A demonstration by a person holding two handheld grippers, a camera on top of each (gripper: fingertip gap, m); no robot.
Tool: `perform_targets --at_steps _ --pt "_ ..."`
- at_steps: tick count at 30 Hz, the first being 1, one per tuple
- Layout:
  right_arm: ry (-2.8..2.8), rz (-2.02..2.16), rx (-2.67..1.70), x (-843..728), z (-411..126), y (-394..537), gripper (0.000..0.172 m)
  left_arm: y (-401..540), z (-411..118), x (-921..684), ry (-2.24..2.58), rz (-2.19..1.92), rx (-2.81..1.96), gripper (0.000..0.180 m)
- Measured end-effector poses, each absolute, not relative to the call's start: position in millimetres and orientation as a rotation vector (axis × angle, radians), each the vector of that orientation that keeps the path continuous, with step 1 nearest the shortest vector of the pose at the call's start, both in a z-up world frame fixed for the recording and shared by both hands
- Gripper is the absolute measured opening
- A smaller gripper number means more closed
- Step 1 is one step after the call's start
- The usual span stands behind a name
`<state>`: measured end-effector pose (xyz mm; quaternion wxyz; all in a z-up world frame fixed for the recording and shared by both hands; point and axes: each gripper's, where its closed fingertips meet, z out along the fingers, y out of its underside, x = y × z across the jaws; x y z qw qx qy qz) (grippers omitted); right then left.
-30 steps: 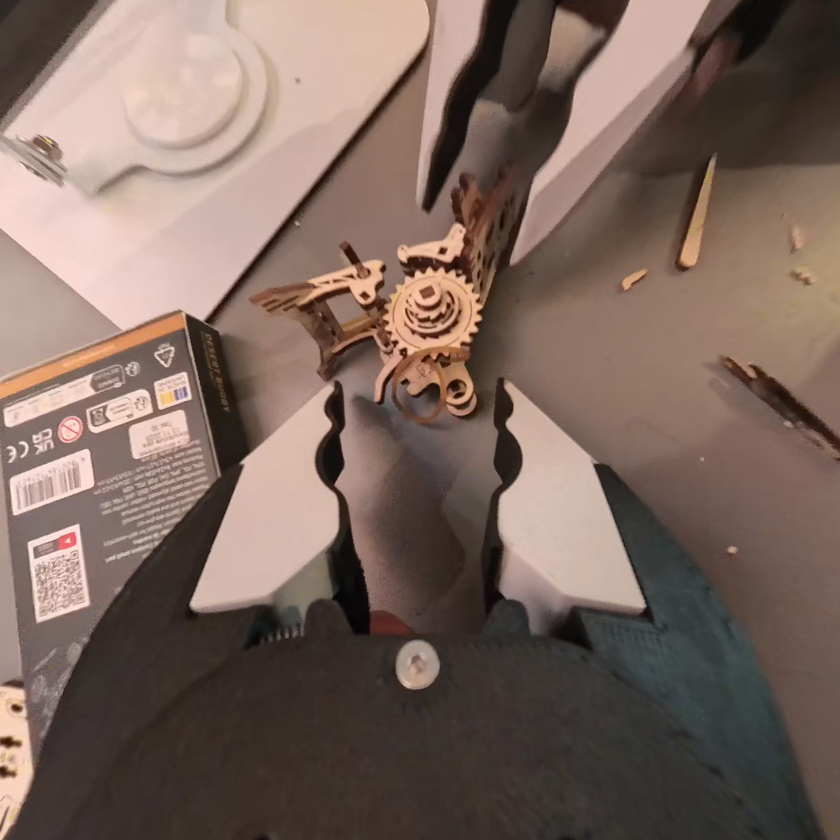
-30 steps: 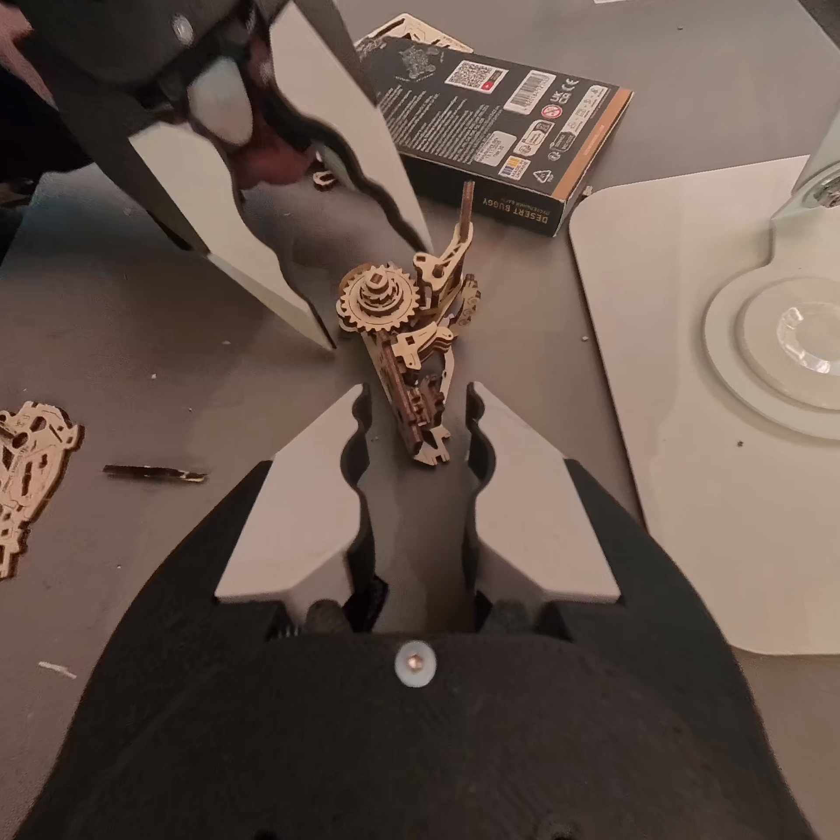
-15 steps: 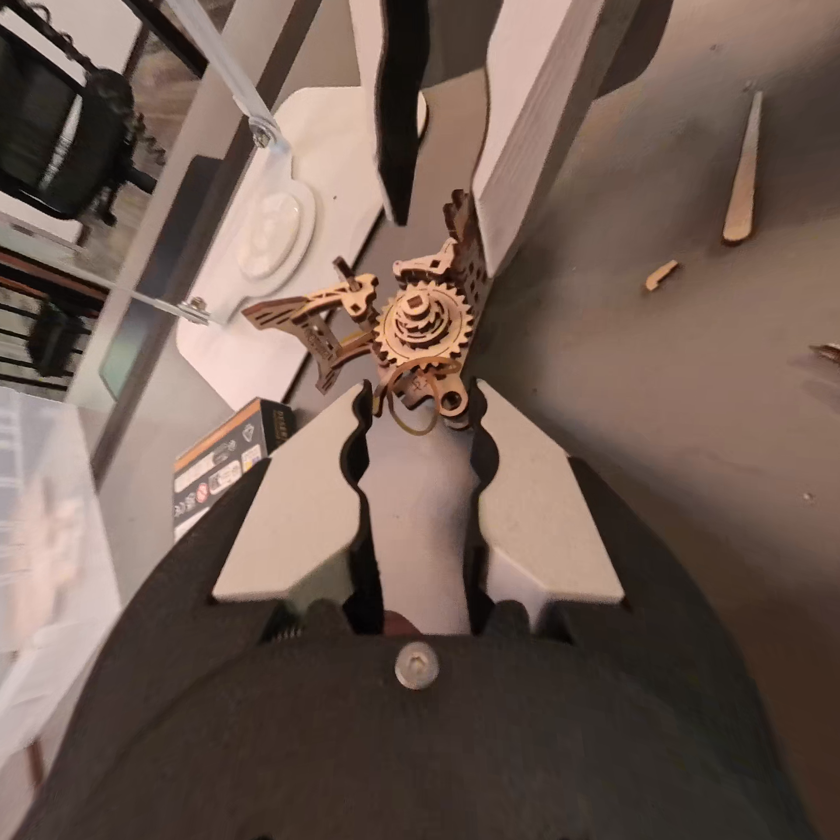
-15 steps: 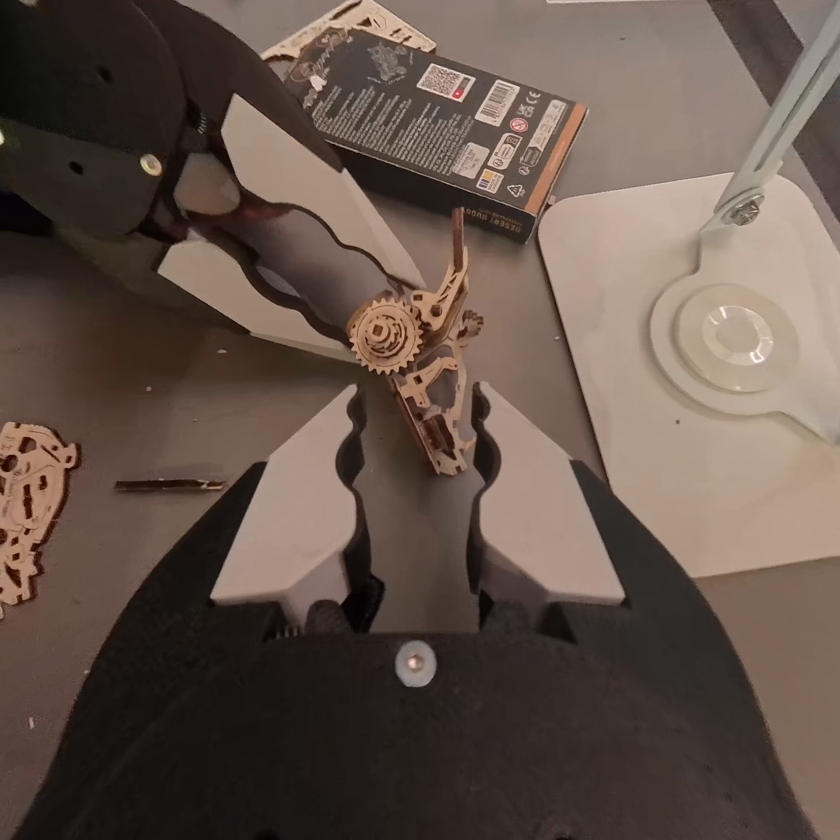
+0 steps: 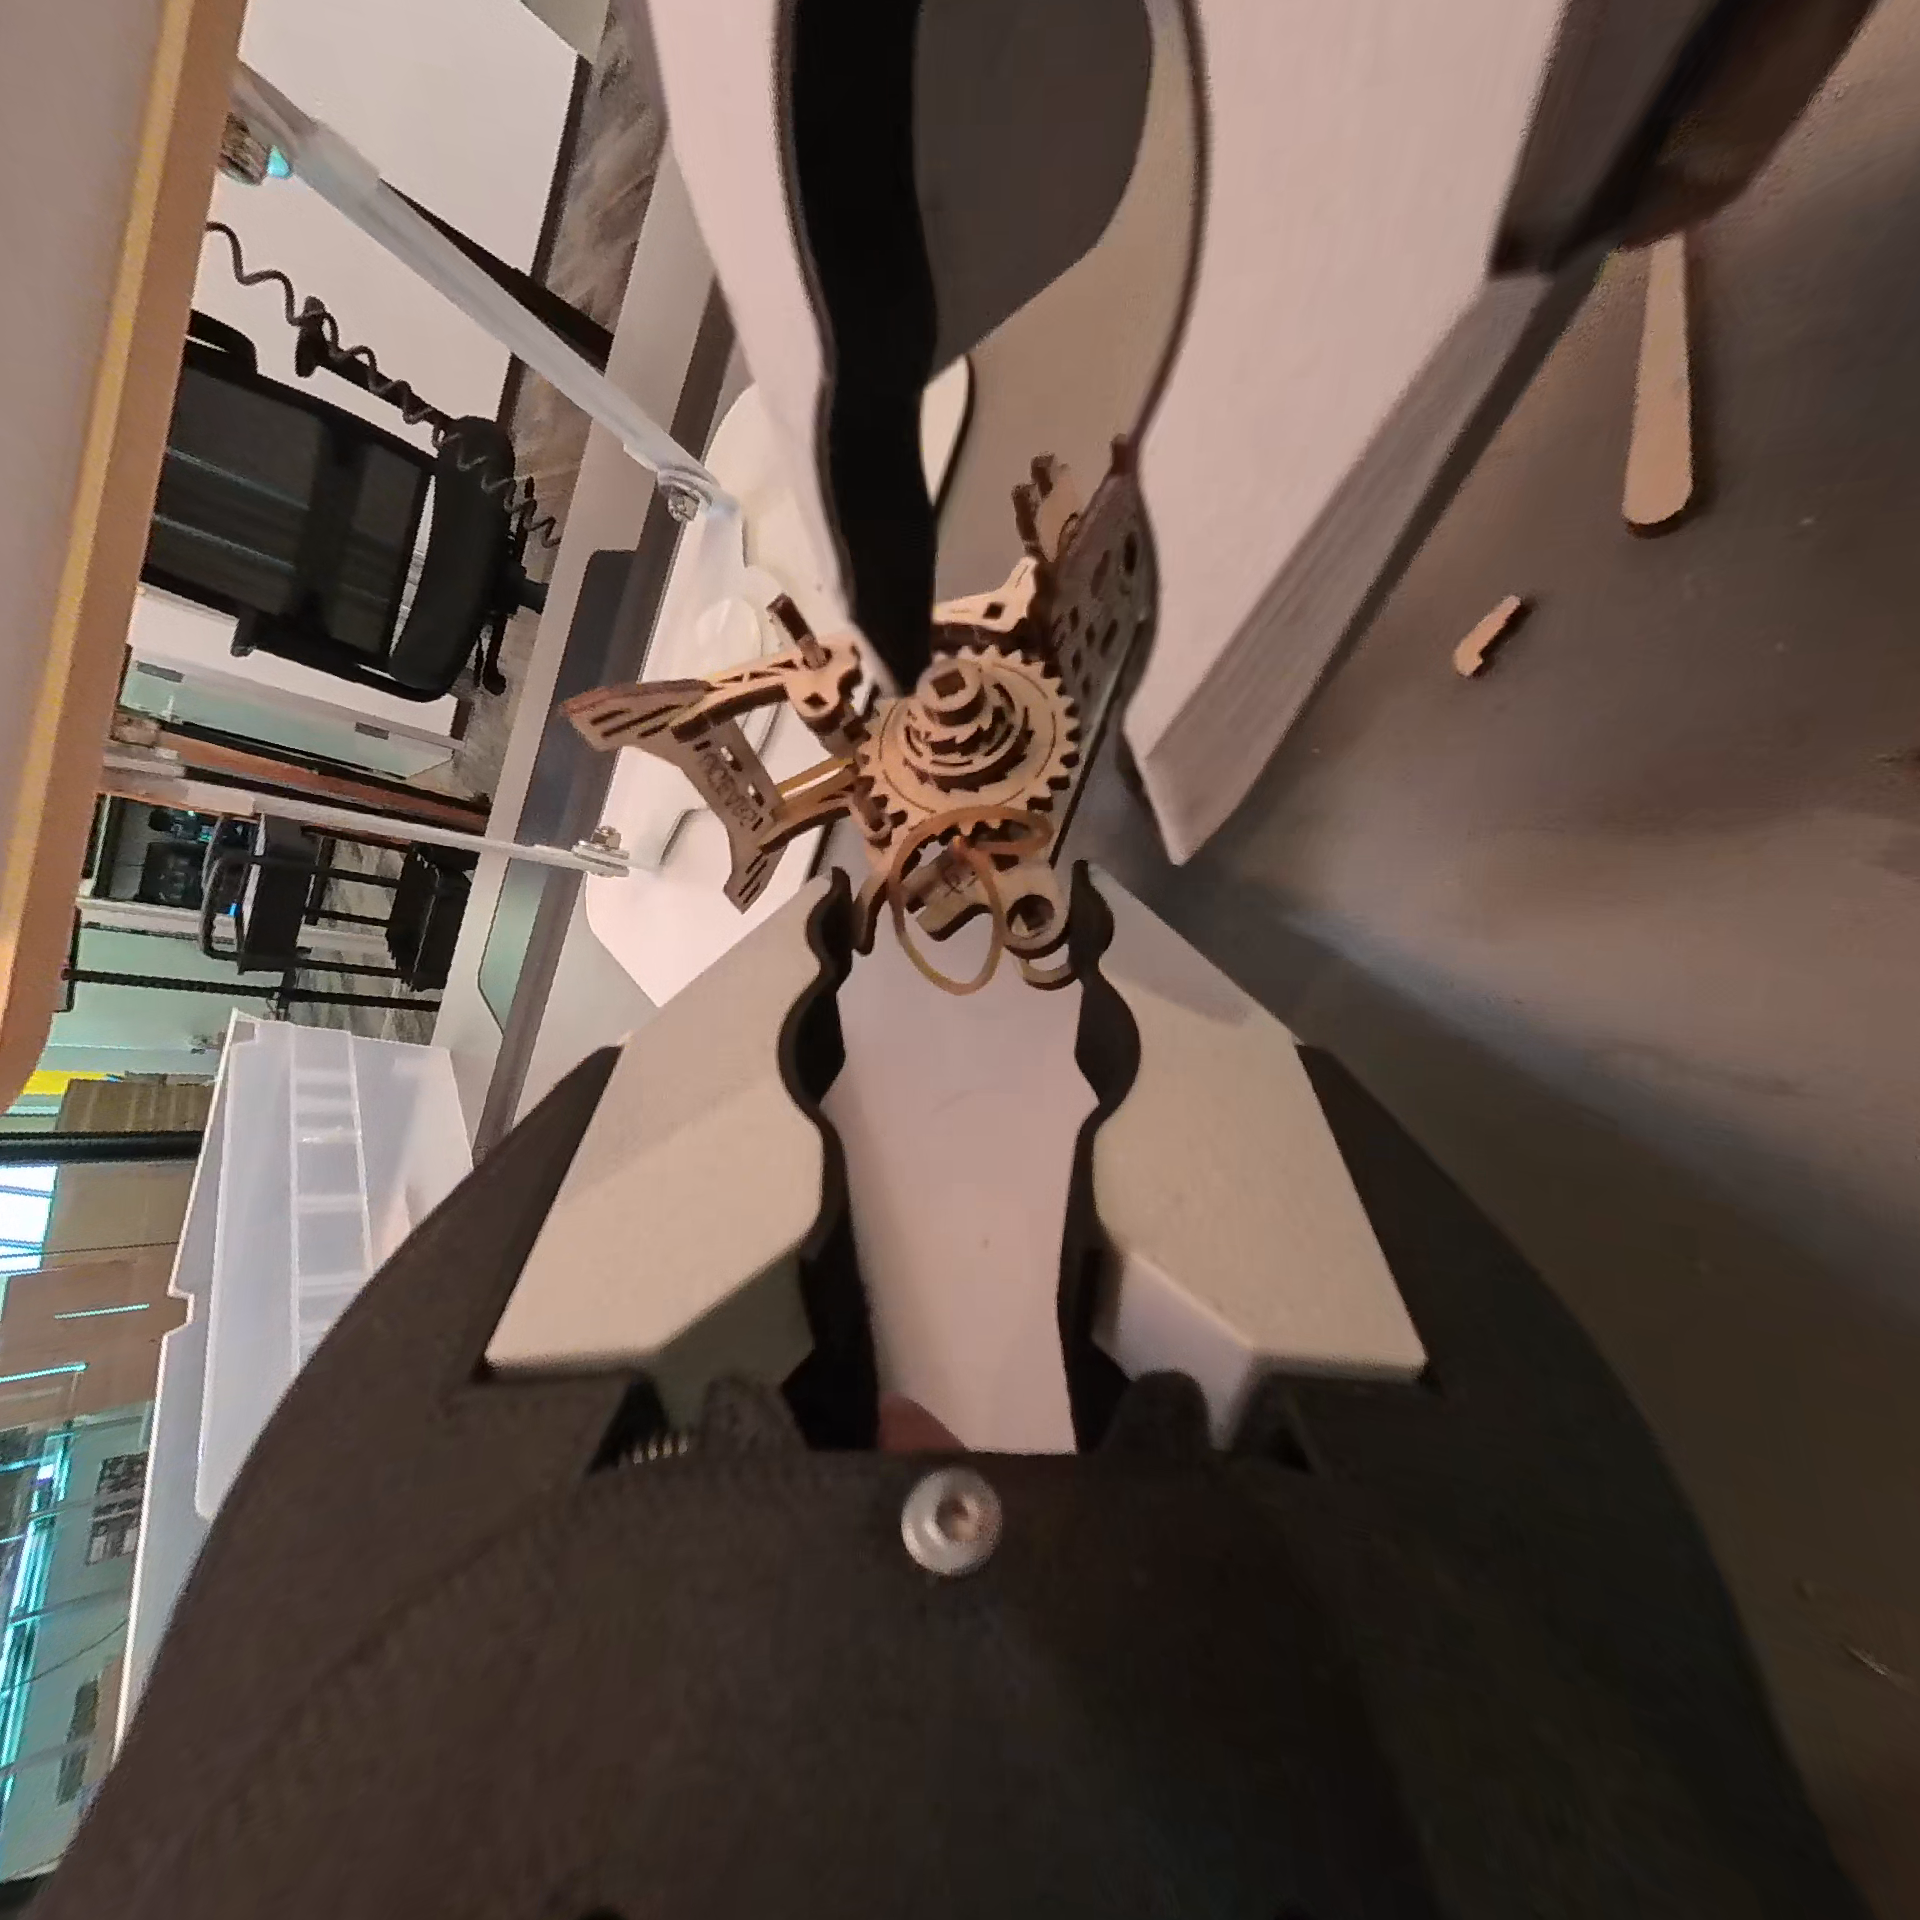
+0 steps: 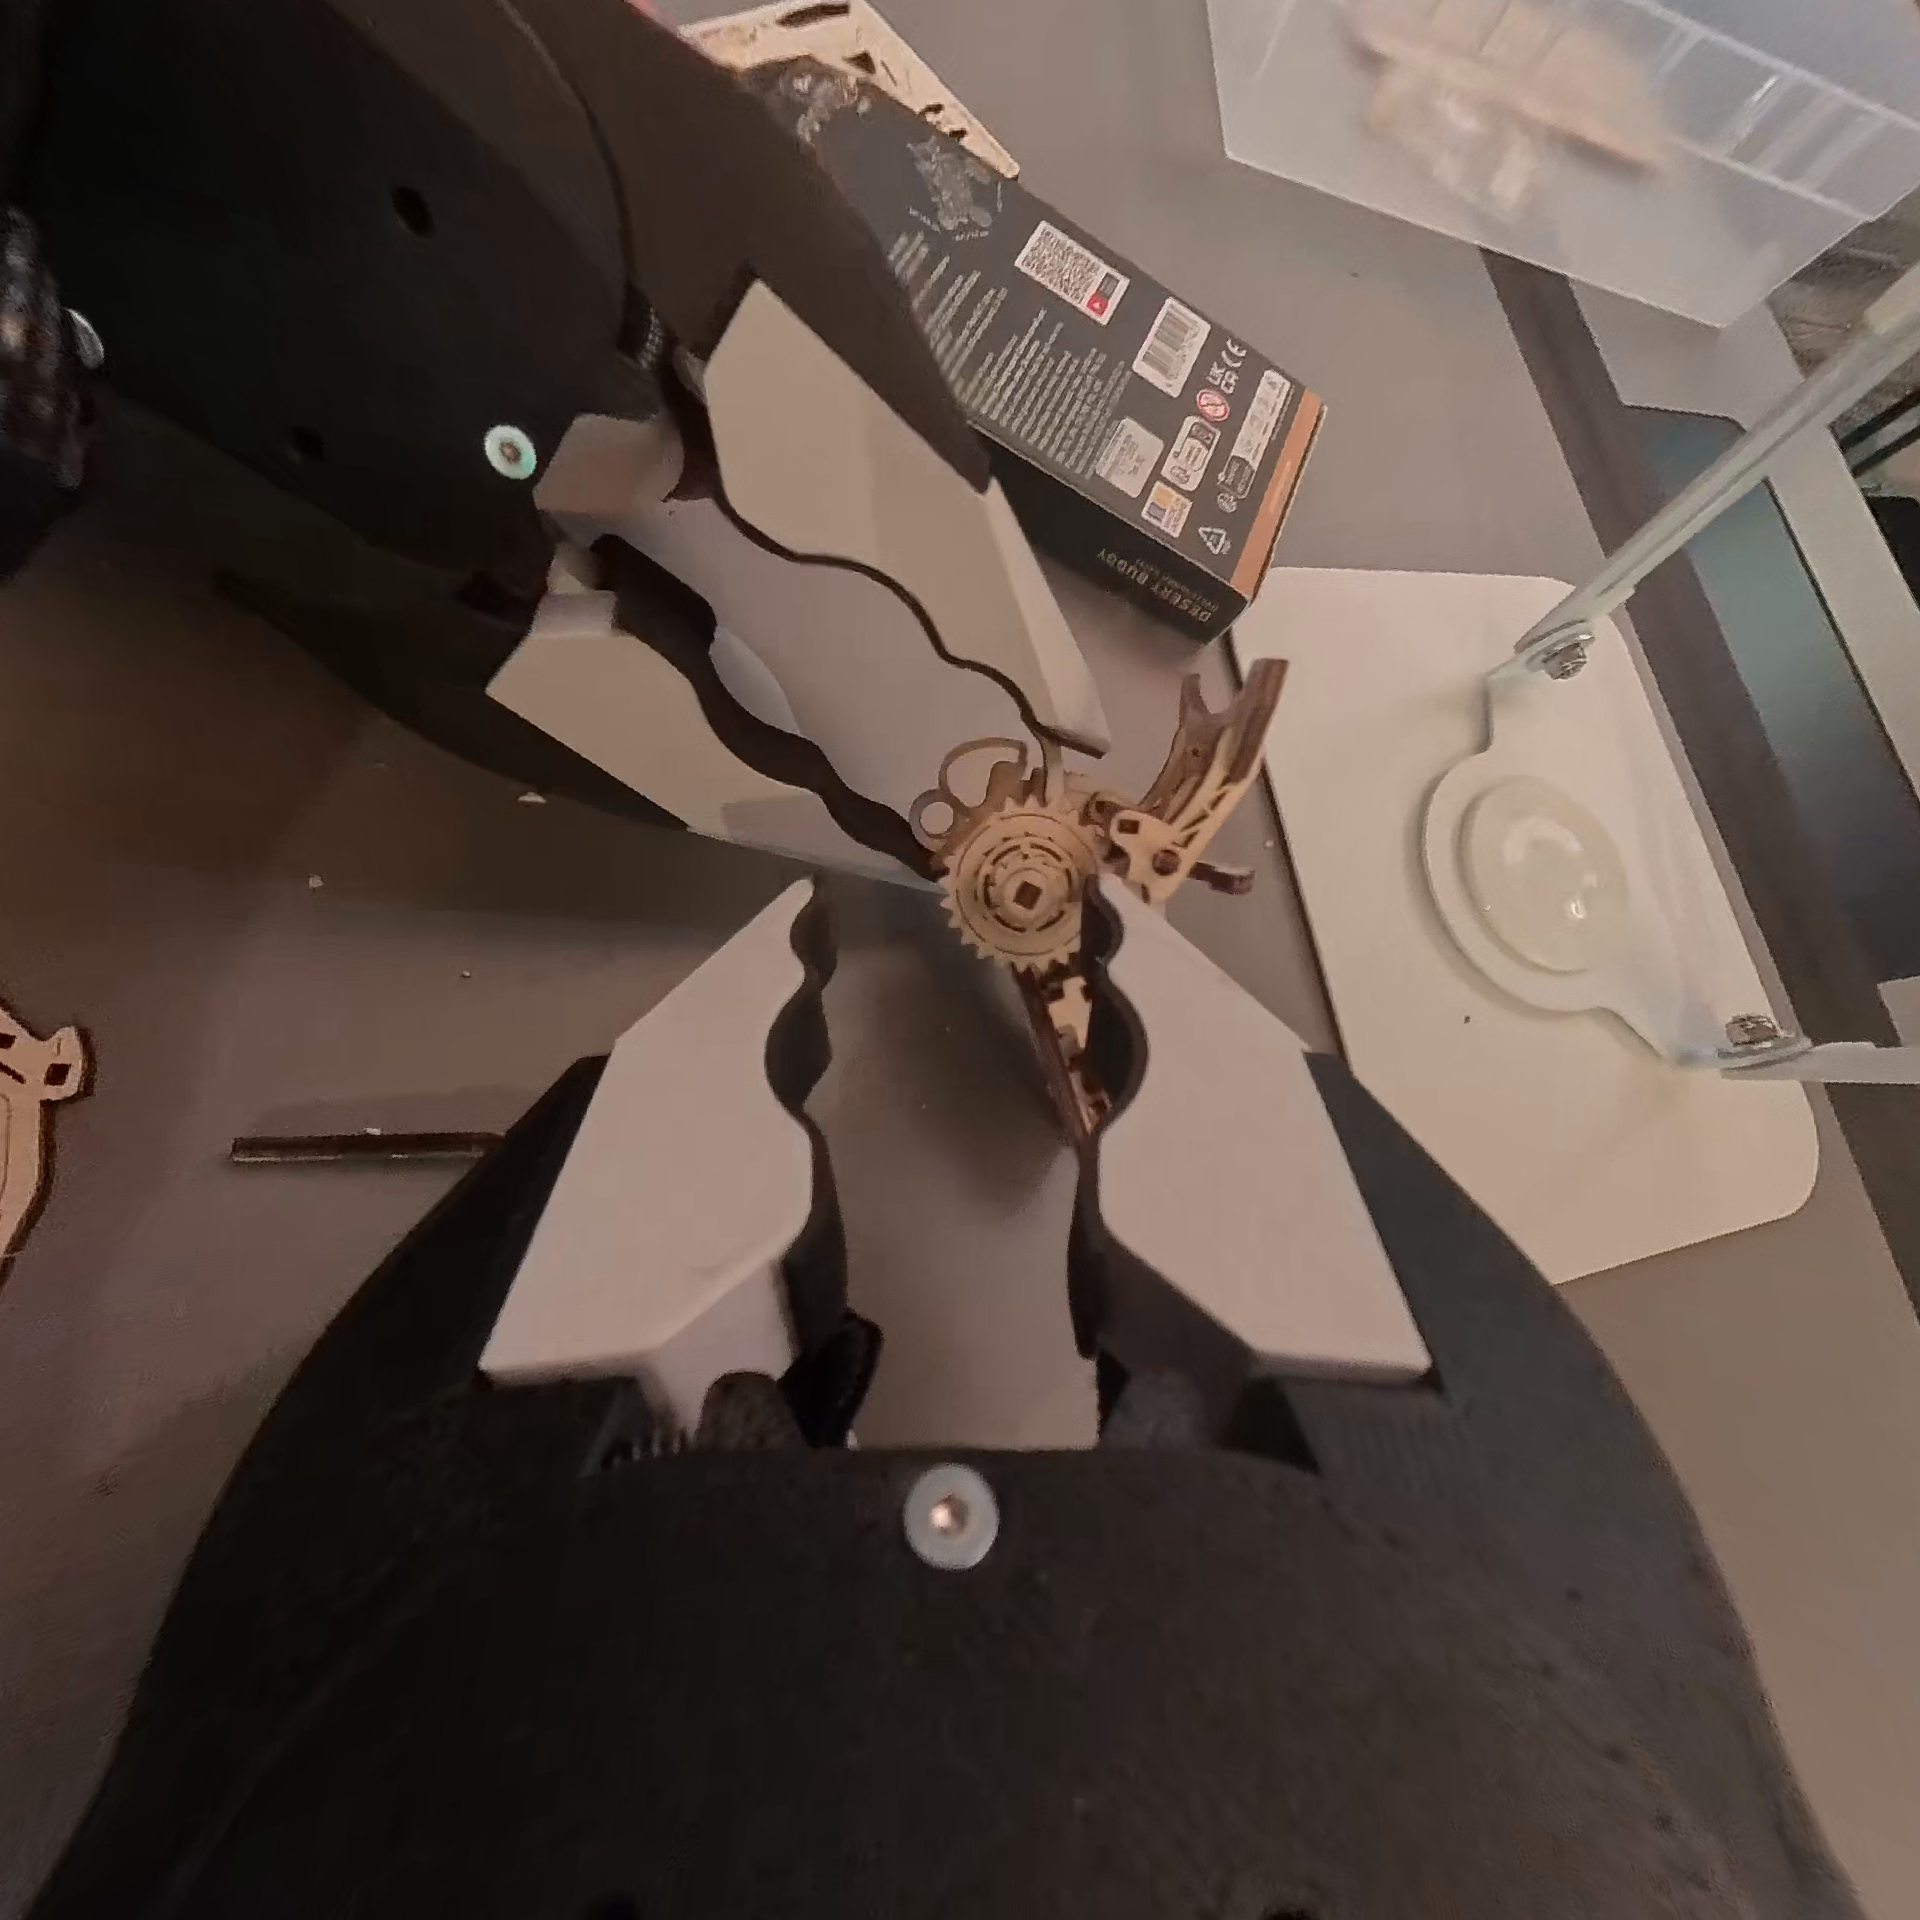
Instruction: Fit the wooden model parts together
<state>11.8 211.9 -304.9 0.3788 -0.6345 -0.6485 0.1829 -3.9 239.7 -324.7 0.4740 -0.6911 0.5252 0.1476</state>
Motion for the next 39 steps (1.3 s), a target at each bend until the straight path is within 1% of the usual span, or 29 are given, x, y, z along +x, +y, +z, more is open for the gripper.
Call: perform_targets --at_steps 2,5,7,13,21,24,27,33,39 --pt "-1.649 0.428 -1.619 13 -306 213 0.045 239 -323 -3 1.283 0.360 -1.687 0.040" --pt "-1.612 0.408 -1.625 15 -304 216 0.040 237 -320 0 1.277 0.358 -1.672 0.040" --pt "-1.579 0.398 -1.631 18 -302 219 0.033 235 -317 3 1.273 0.344 -1.658 0.040" --pt "-1.507 0.409 -1.645 25 -299 221 0.026 231 -311 11 1.269 0.330 -1.613 0.041" --pt "-1.392 0.533 -1.676 31 -296 223 0.024 228 -302 15 1.221 0.254 -1.573 0.041" --pt "-1.366 0.562 -1.689 33 -298 226 0.024 227 -300 11 1.170 0.188 -1.603 0.050" --pt "-1.349 0.590 -1.697 32 -299 228 0.023 230 -306 5 1.132 0.134 -1.665 0.056" --pt "-1.291 0.662 -1.720 35 -300 231 0.023 229 -335 6 1.105 -0.100 -1.866 0.059" --pt "-1.259 0.729 -1.699 37 -294 228 0.023 225 -333 11 1.121 -0.158 -1.864 0.062"
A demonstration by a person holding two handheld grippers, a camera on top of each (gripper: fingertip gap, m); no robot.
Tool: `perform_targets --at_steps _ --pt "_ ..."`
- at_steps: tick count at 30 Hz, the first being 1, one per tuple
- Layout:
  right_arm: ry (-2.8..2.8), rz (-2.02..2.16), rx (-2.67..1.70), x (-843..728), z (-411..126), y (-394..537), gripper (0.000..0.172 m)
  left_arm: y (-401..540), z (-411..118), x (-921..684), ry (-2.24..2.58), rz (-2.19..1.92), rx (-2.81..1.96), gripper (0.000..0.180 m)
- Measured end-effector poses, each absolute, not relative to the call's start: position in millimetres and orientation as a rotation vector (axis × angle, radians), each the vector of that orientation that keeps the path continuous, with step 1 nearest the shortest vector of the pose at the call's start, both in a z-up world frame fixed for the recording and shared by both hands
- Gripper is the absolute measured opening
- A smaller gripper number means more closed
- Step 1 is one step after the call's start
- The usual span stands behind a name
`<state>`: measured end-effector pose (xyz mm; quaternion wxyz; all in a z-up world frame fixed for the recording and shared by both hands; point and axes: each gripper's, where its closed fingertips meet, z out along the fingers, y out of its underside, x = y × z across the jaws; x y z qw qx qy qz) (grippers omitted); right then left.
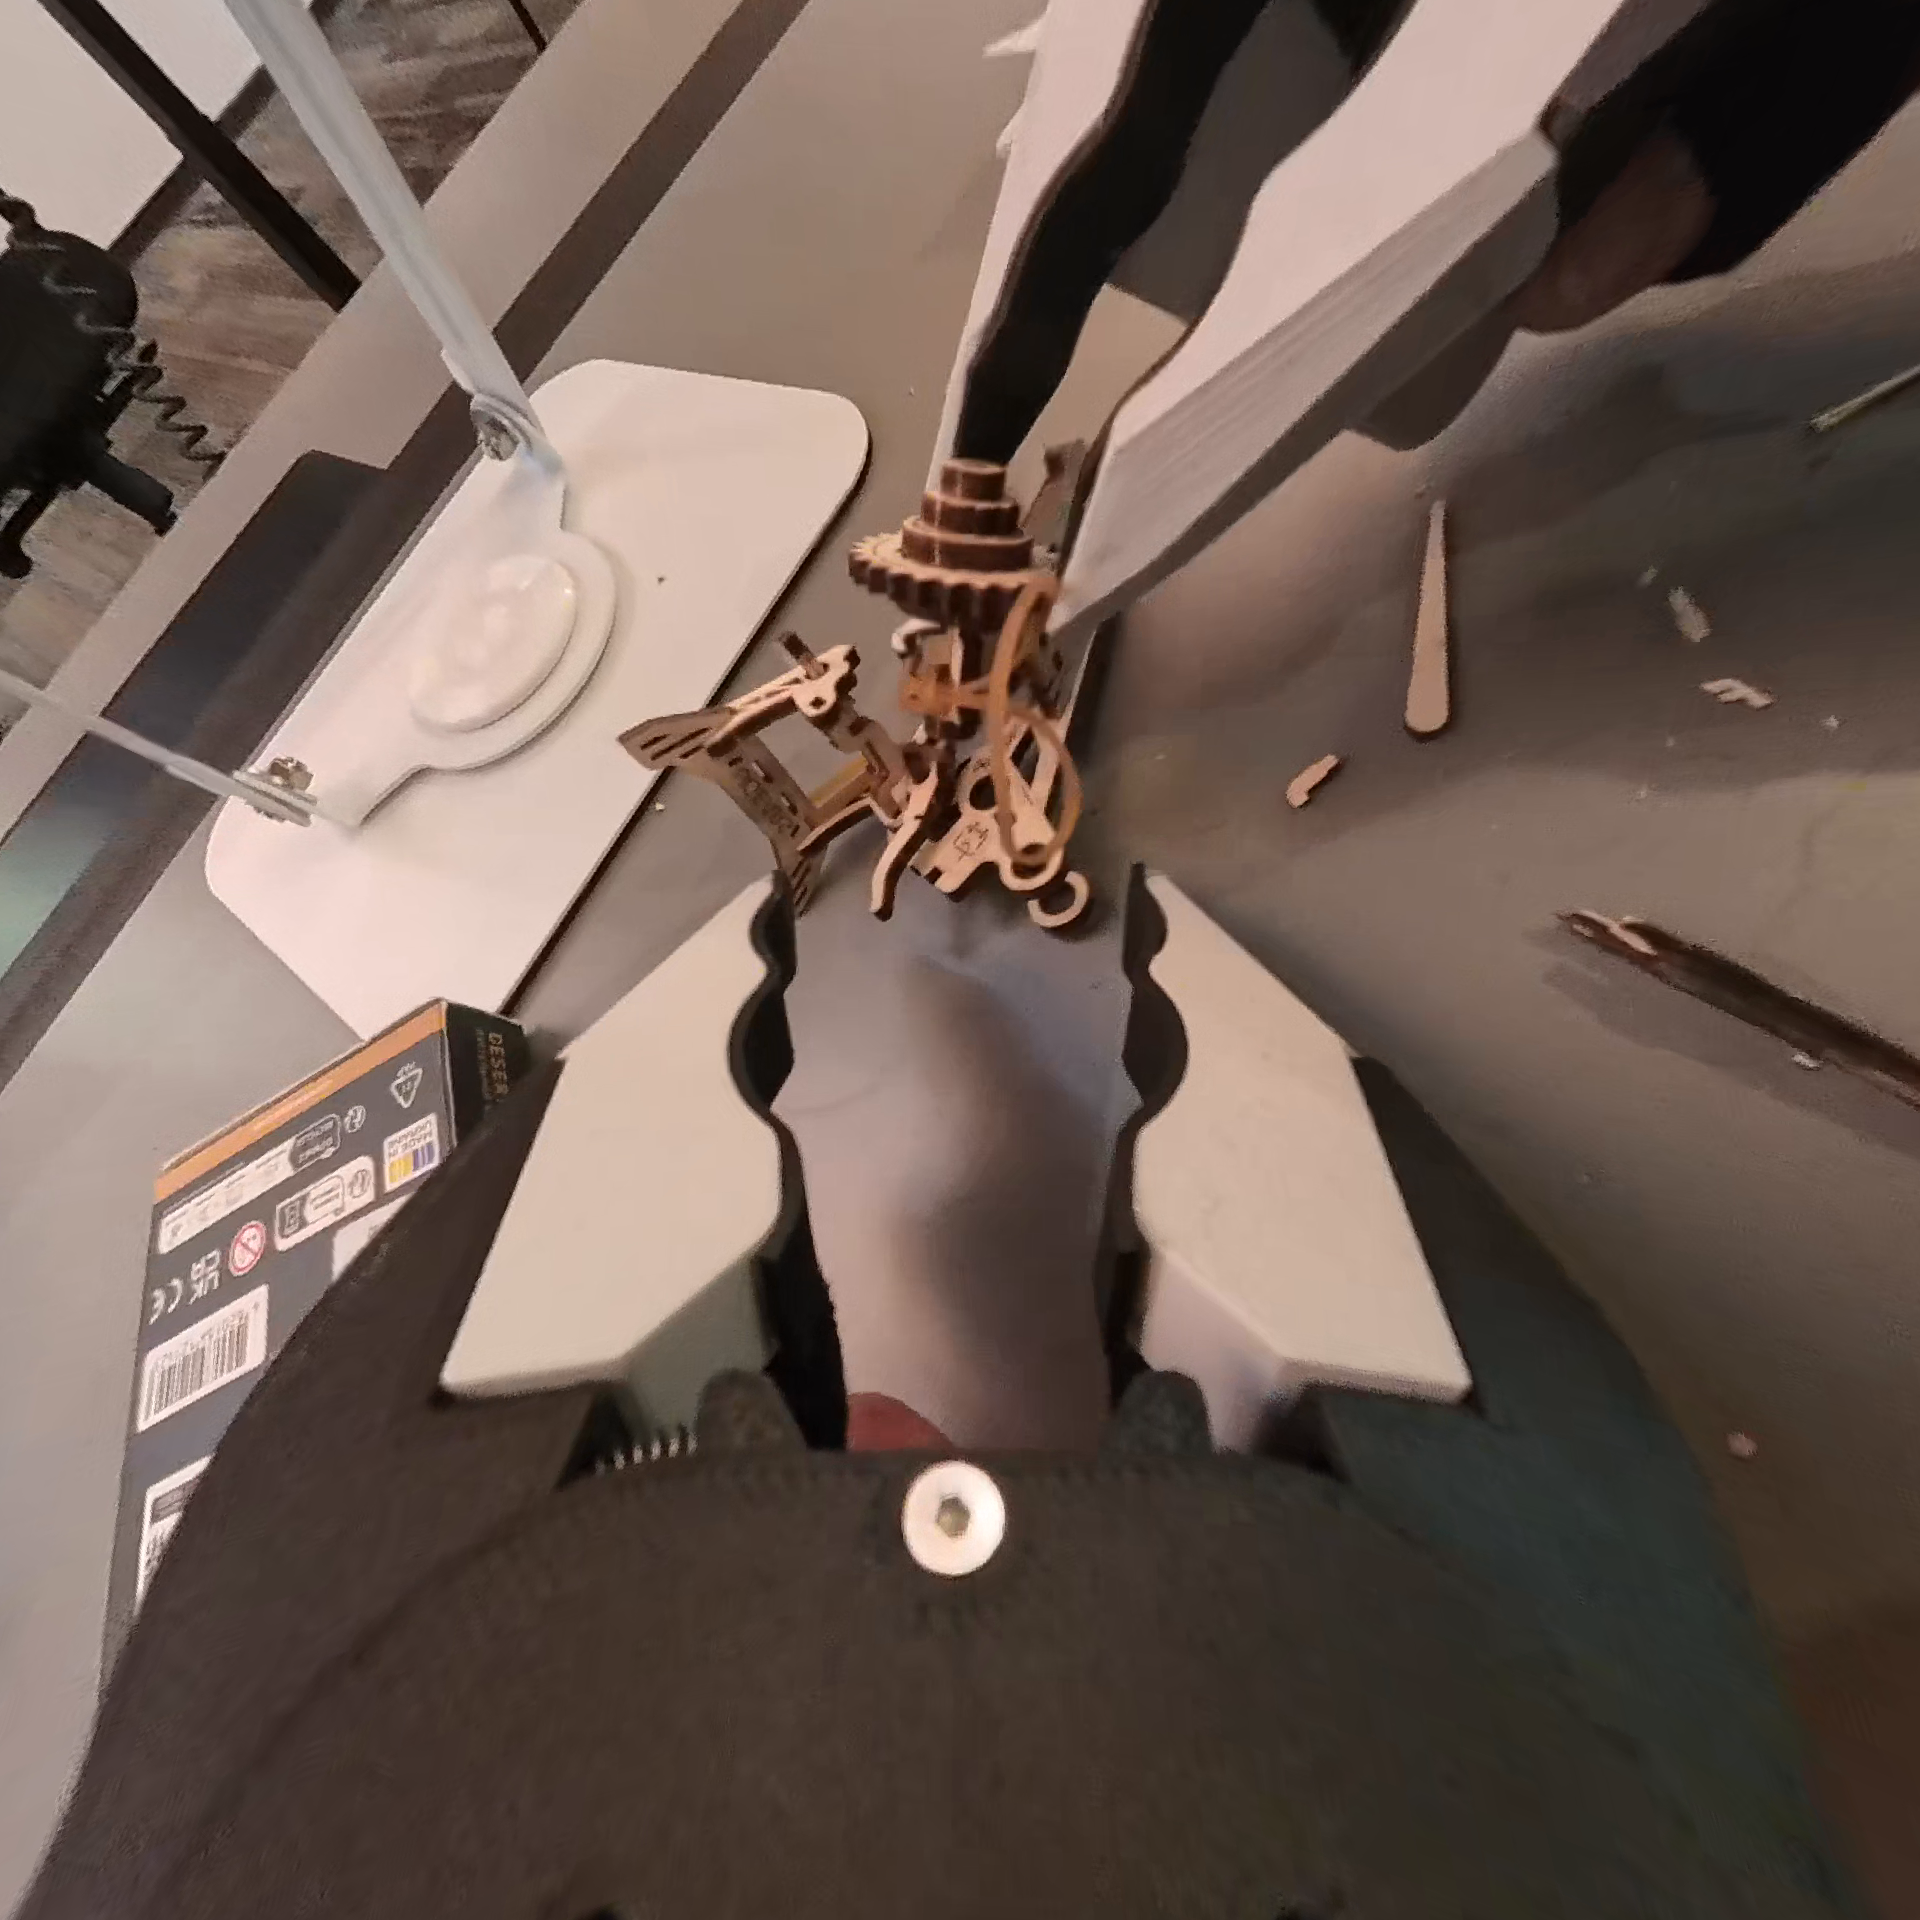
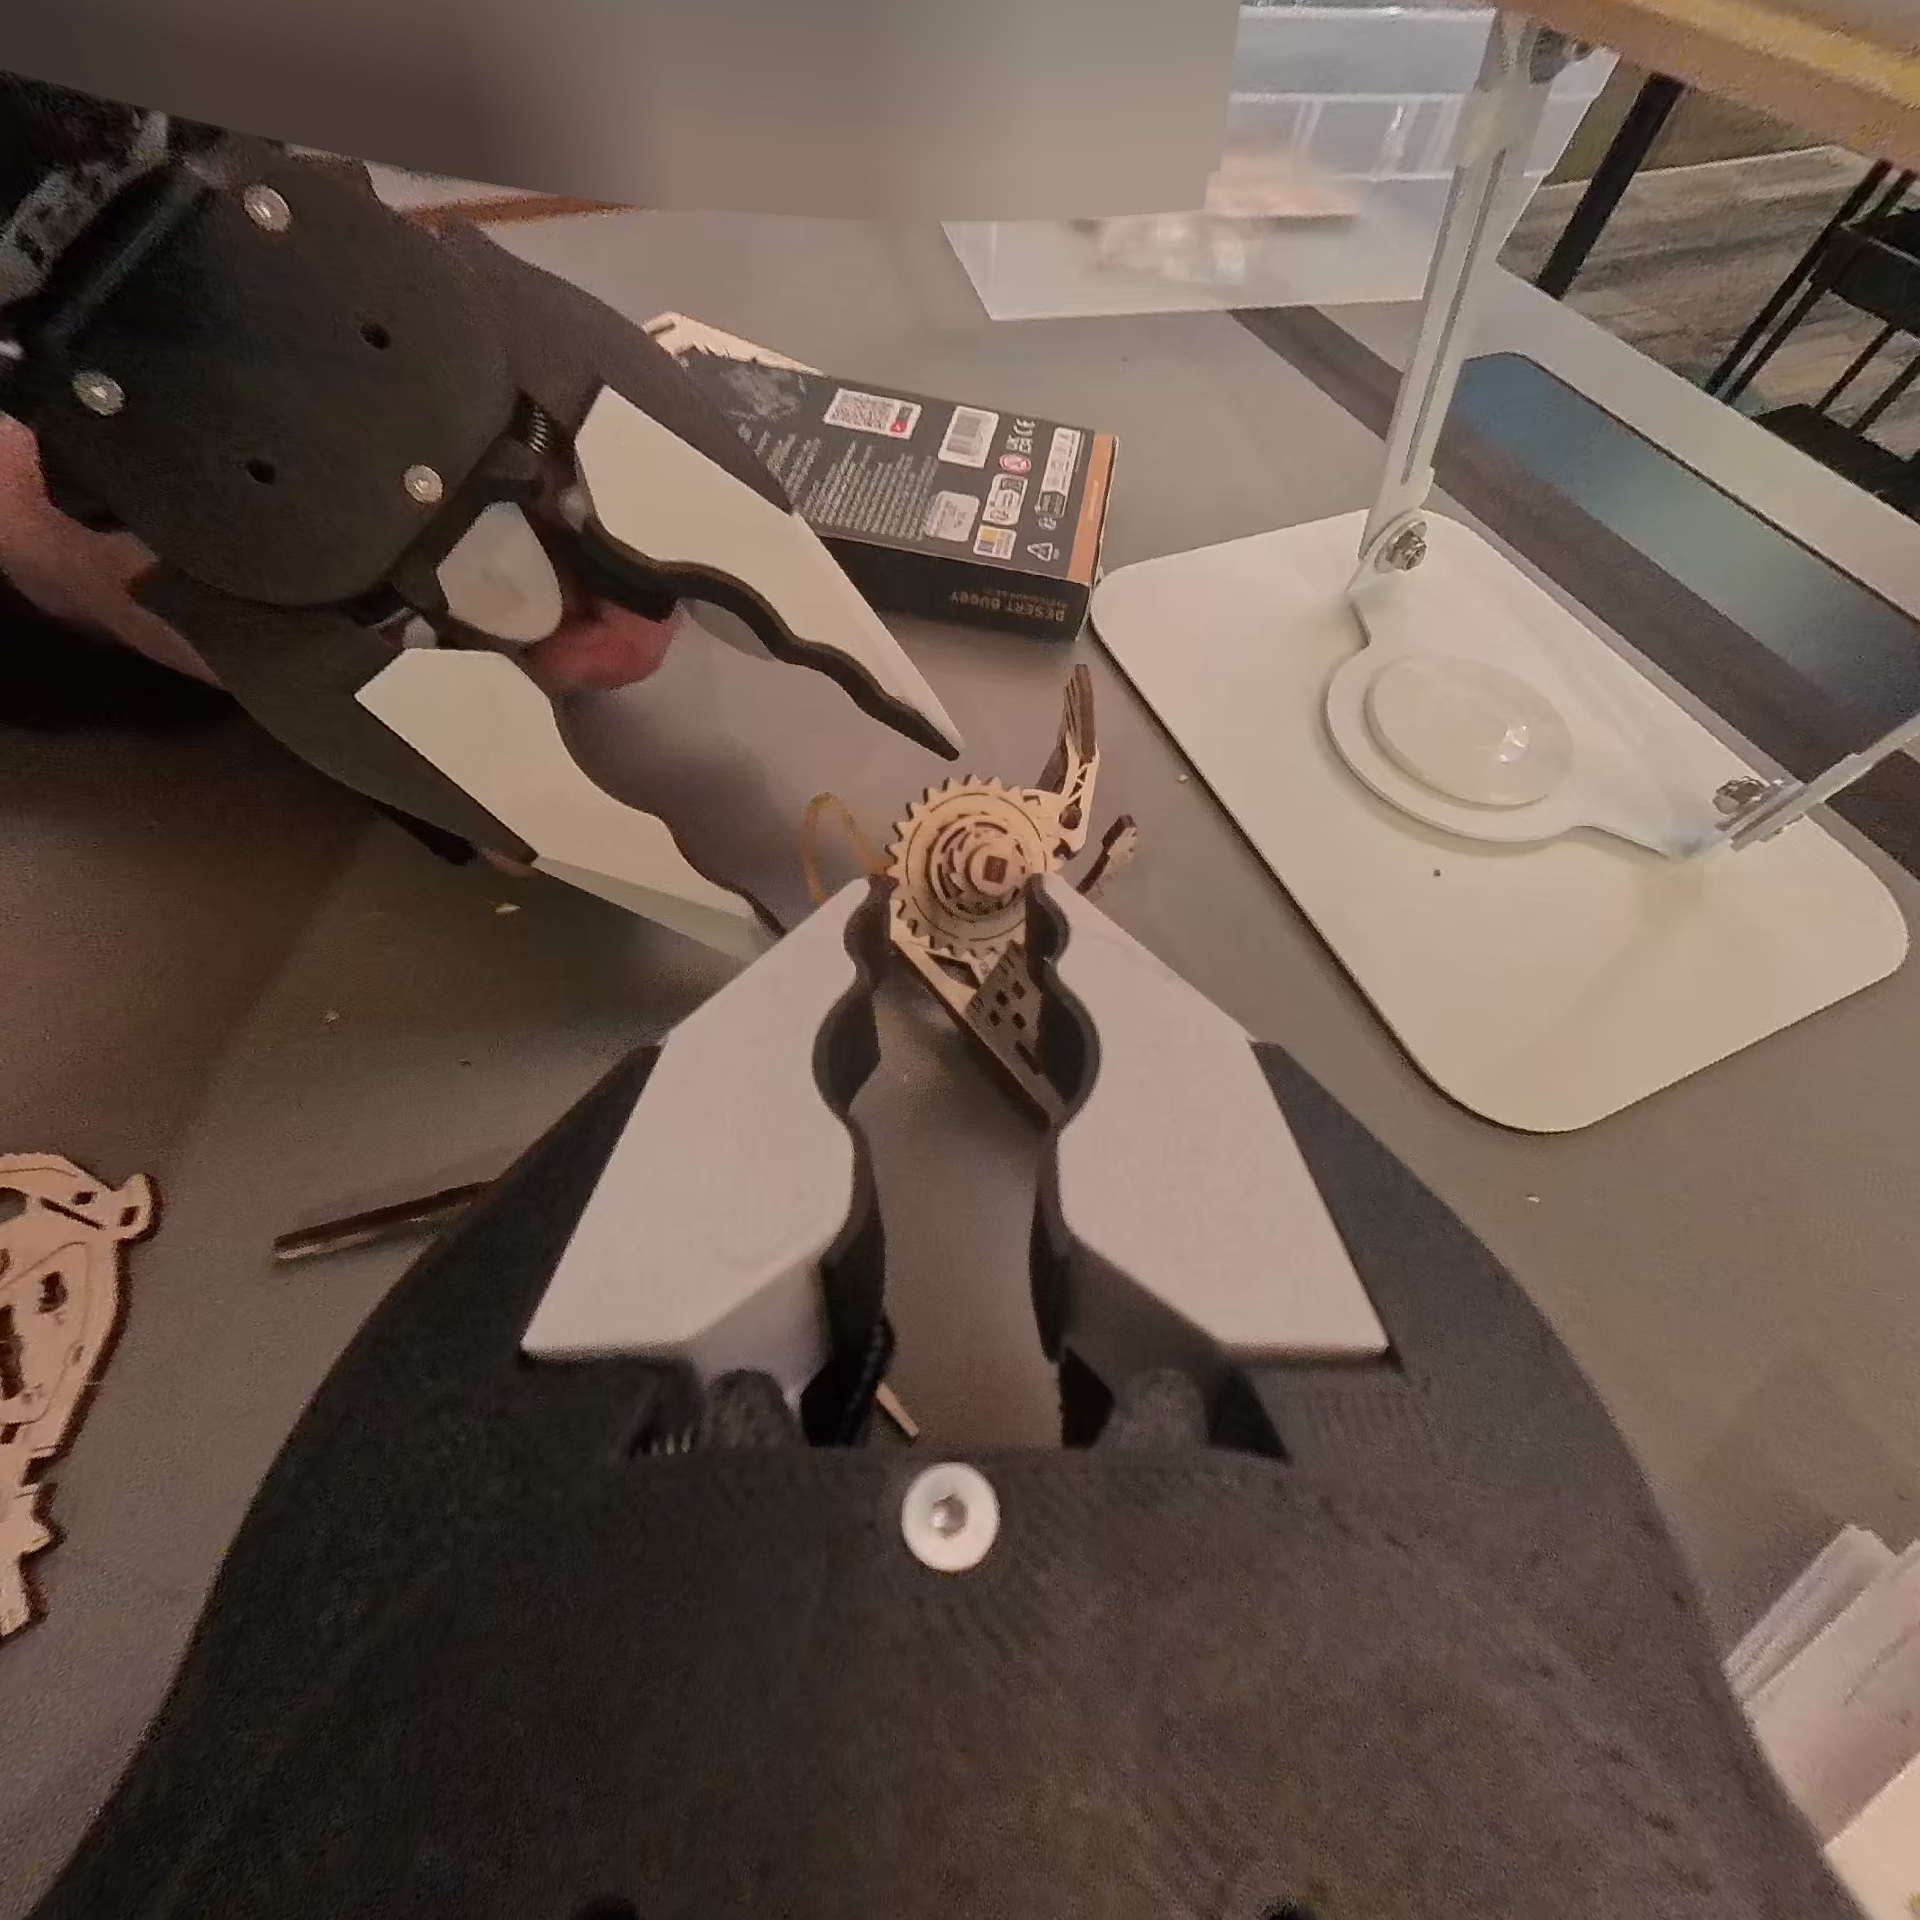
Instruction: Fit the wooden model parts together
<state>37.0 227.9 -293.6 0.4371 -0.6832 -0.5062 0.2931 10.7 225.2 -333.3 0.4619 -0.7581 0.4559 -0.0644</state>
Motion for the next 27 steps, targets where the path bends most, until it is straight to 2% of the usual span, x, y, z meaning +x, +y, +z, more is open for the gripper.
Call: perform_targets --at_steps 2,12,17,24,27 --pt "-1.223 0.805 -1.690 39 -287 225 0.023 223 -323 12 1.114 -0.194 -1.817 0.058" --pt "-0.914 1.410 -1.633 38 -244 205 0.024 209 -246 29 0.991 -0.393 -1.436 0.021" --pt "-0.860 1.516 -1.626 32 -240 199 0.024 201 -241 34 1.020 -0.365 -1.372 0.007" --pt "-0.856 1.546 -1.636 29 -242 191 0.023 192 -242 30 1.075 -0.351 -1.363 0.006" --pt "-0.783 1.643 -1.631 34 -240 188 0.023 185 -242 27 1.089 -0.335 -1.338 0.031"
